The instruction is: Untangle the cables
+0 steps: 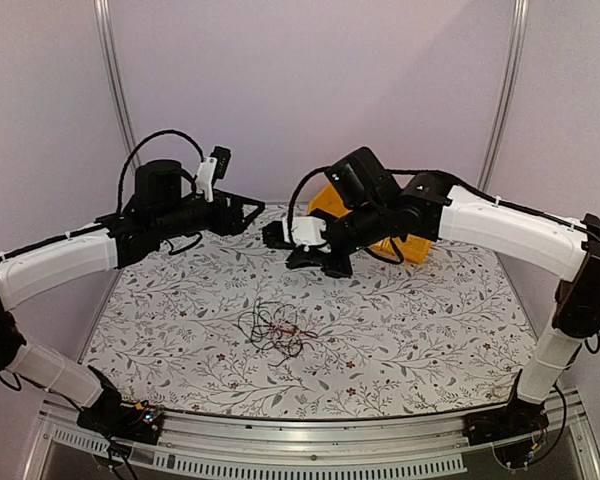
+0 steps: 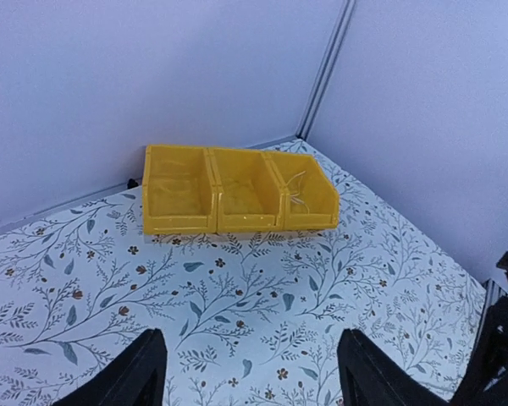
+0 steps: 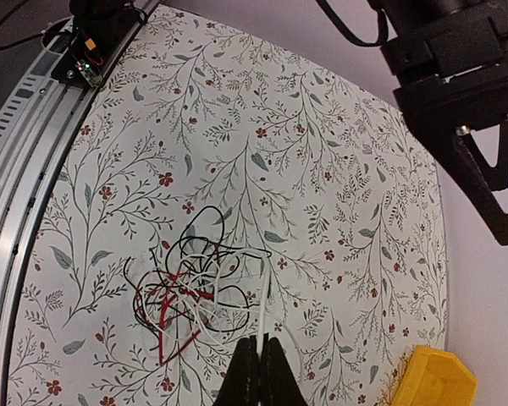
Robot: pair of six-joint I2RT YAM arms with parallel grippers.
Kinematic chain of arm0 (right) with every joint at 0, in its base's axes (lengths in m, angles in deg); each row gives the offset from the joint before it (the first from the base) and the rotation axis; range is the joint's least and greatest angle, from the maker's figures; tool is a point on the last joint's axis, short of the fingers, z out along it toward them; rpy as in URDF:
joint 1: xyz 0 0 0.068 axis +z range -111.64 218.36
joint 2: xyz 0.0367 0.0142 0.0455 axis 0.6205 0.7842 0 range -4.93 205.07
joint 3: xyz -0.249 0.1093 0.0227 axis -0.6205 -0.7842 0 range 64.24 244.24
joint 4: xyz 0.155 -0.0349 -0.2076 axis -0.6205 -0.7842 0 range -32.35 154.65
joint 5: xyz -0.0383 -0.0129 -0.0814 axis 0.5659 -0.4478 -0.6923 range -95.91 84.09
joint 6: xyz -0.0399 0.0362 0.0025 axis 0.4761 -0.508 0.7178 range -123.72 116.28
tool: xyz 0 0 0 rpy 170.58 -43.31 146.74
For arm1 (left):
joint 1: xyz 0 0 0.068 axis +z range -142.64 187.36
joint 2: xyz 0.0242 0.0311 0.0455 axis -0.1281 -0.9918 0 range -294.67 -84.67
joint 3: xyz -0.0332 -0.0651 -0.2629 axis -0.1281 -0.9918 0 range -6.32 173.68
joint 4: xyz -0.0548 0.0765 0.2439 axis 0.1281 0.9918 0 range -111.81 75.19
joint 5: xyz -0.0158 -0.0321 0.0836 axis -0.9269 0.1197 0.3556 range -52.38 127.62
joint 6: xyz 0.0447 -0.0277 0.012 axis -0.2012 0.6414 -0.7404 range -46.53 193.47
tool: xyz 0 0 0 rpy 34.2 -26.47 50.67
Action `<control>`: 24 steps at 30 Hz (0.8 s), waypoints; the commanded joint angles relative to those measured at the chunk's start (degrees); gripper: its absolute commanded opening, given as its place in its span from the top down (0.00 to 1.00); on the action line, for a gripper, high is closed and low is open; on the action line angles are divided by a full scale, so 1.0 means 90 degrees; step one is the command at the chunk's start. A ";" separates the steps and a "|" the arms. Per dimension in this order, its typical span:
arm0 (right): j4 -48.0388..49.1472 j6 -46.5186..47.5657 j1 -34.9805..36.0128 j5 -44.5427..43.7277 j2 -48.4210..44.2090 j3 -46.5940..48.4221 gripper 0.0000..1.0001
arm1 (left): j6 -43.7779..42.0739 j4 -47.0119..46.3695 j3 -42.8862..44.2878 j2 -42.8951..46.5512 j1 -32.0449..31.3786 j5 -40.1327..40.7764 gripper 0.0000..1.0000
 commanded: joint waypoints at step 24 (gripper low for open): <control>0.0777 -0.1548 -0.0887 0.1507 -0.1165 -0.0900 1.00 | -0.0071 -0.3983 -0.2340 -0.0645 -0.2644 0.1392 0.35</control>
